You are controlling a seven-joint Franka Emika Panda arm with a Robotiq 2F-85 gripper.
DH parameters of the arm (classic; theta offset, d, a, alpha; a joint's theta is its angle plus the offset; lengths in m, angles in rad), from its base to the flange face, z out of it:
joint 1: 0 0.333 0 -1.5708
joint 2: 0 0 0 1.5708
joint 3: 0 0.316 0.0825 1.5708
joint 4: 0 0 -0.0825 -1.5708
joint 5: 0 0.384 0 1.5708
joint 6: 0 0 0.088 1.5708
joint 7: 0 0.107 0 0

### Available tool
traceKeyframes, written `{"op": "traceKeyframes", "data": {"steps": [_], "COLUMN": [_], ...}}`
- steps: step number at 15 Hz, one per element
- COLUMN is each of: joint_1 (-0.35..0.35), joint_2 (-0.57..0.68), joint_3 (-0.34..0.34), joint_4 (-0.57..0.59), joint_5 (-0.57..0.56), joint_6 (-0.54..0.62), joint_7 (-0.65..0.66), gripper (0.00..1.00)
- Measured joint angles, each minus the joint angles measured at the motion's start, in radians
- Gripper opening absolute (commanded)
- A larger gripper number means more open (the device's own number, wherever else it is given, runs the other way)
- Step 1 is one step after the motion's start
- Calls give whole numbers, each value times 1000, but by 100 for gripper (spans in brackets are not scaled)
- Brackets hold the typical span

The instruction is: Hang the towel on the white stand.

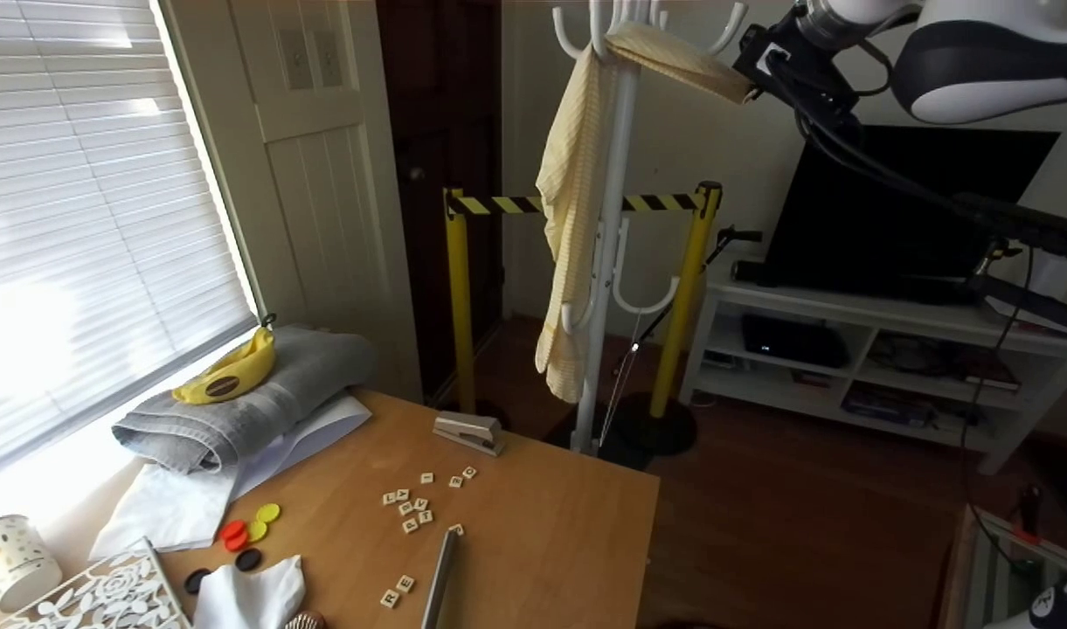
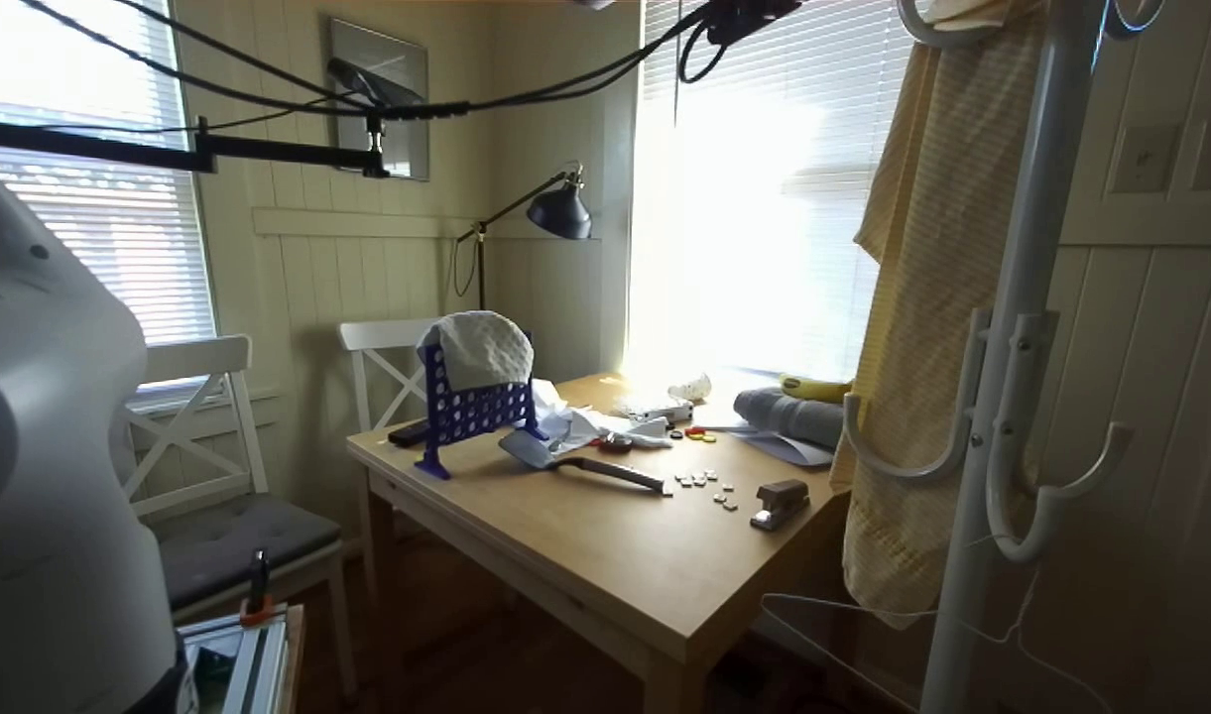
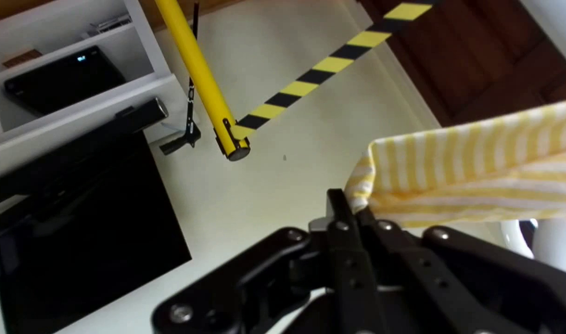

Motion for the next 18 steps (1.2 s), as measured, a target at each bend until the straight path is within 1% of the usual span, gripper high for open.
{"op": "traceKeyframes", "data": {"steps": [1, 3, 5, 6, 8, 11, 13, 16, 18], "joint_1": [-7, 3, 32, 35, 13, -45, -68, -72, -113], "joint_2": [-3, -17, -32, -36, -38, -38, -38, -38, -32], "joint_3": [-4, -26, -74, -93, -104, -86, -80, -76, -33], "joint_4": [-15, -42, -64, -78, -104, -143, -163, -166, -165], "joint_5": [48, 138, 232, 297, 452, 647, 692, 698, 748], "joint_6": [29, 71, 110, 139, 202, 329, 381, 387, 374], "joint_7": [-66, -202, -342, -413, -552, -717, -772, -776, -816], "gripper": [1, 1, 1, 1, 1, 3, 3, 1, 1]}}
